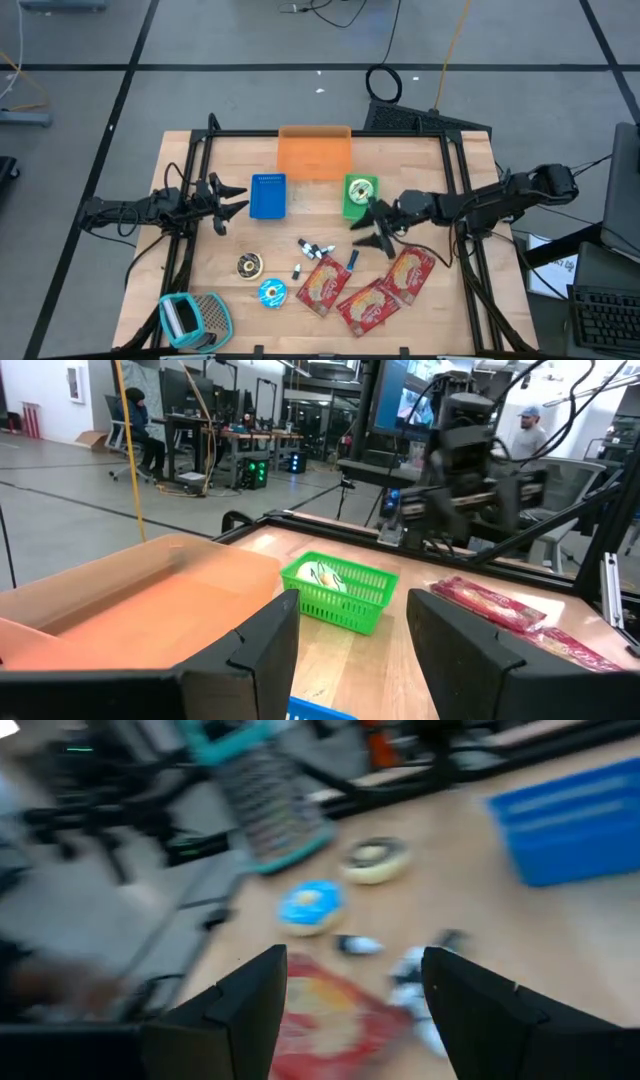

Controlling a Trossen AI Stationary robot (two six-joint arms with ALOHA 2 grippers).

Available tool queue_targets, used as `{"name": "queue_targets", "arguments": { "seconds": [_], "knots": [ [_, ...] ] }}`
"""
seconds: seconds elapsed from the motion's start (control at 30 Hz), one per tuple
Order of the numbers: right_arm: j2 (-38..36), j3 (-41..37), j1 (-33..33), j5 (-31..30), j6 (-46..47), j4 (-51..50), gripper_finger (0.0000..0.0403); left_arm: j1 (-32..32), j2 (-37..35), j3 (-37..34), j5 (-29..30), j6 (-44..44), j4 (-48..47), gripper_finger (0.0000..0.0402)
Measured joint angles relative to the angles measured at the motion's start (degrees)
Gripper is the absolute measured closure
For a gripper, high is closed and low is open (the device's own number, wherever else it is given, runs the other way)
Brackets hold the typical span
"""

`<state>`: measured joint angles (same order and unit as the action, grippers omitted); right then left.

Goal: Pick & Place Food Item
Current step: Put the black doughnut into the green bin

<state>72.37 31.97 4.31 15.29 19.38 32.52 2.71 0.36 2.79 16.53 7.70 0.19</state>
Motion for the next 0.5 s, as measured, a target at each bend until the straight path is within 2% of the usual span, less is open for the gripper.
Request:
{"name": "queue_targets", "arguments": {
  "seconds": [0.3,0.4,0.5],
  "knots": [
    [-0.74,0.02,5.1,14.93,0.5,8.15,0.0188,0.0,0.0,0.0,0.0,0.01,0.0,0.0215],
    [-1.95,0.02,5.31,20.82,-0.98,8.67,0.0187,-0.02,0.0,0.0,0.0,0.02,0.0,0.0215],
    [-5.32,0.02,3.41,26.86,1.76,7.32,0.0187,0.0,0.0,0.0,0.0,0.0,0.0,0.0215]
  ]
}}
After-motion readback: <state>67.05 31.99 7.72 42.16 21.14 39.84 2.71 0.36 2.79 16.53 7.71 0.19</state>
